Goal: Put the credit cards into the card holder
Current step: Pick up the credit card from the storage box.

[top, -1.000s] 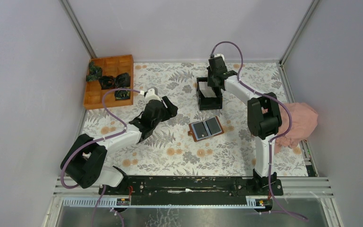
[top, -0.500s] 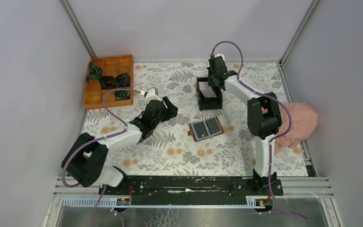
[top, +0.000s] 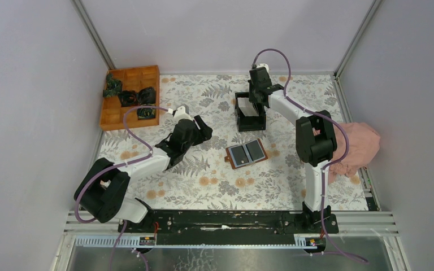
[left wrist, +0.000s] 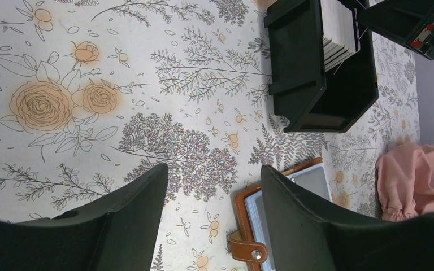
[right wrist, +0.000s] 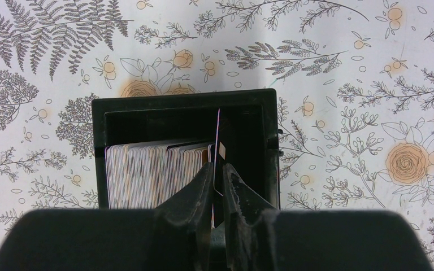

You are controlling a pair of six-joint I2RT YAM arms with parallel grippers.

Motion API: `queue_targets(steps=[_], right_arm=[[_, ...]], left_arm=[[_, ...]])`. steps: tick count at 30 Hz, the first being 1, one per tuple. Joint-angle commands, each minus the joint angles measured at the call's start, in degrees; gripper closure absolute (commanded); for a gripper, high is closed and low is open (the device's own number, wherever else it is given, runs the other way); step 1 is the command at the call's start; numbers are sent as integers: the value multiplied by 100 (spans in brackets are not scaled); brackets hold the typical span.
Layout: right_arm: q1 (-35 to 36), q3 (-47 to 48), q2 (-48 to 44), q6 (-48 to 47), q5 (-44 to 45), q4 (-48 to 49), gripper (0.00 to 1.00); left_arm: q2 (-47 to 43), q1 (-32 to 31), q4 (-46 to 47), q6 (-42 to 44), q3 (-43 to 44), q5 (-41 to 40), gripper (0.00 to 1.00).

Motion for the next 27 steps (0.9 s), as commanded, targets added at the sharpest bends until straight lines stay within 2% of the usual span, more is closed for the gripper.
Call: queue_targets(steps=[1,19,27], right_arm=[[-2,147,-158,-77,141,220,83],[-20,95,-203,-77,130,268,80],[-35,139,-136,-96,125,203,82]], left_arm=[[28,40,324,4,24,22,32],[60,41,343,0,13,40,32],[77,40,350,-10,13,48,32]])
